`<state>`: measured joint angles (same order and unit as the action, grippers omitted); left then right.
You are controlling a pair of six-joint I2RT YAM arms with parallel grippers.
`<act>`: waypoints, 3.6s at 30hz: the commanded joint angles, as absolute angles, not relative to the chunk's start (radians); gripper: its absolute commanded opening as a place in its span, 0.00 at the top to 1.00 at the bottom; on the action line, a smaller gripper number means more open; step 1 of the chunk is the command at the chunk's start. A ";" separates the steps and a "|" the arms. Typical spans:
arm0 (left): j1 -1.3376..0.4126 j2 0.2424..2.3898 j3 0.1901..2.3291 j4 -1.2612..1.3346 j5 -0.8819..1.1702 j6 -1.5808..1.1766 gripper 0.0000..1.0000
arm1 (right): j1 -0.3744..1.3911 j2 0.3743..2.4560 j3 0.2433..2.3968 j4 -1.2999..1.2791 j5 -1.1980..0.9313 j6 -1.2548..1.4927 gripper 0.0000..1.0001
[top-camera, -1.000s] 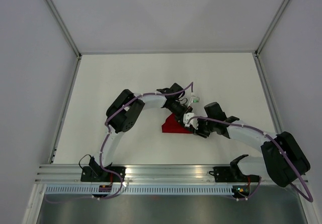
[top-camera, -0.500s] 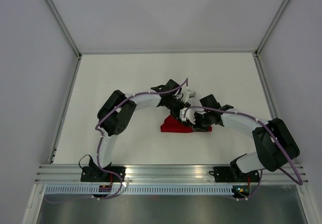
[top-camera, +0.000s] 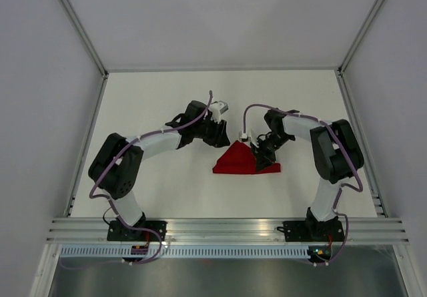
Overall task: Fold the napkin, place the utensils inside, and roll it up
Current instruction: Roll the napkin at the center of the board.
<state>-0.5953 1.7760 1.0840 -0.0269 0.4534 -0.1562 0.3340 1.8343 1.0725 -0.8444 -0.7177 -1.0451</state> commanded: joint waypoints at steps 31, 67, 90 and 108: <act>-1.184 1.883 0.954 0.304 -0.310 0.480 0.44 | 0.259 2.376 1.543 -1.267 -0.747 -1.129 0.87; -1.075 2.034 1.080 -0.043 0.192 0.342 0.94 | 0.131 1.935 1.474 -0.857 -0.795 -0.675 0.42; -0.767 2.341 1.517 -0.488 0.779 0.120 0.92 | 0.205 1.202 0.689 -0.379 -0.615 -0.862 0.34; -0.758 2.373 1.545 -0.523 0.844 0.094 0.91 | 0.560 1.213 0.454 -0.028 -0.227 -0.824 0.33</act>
<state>-0.7502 2.2890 1.5772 -0.3996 0.9447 0.0895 0.5442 1.2110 0.4702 -0.1272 -0.2955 -0.8268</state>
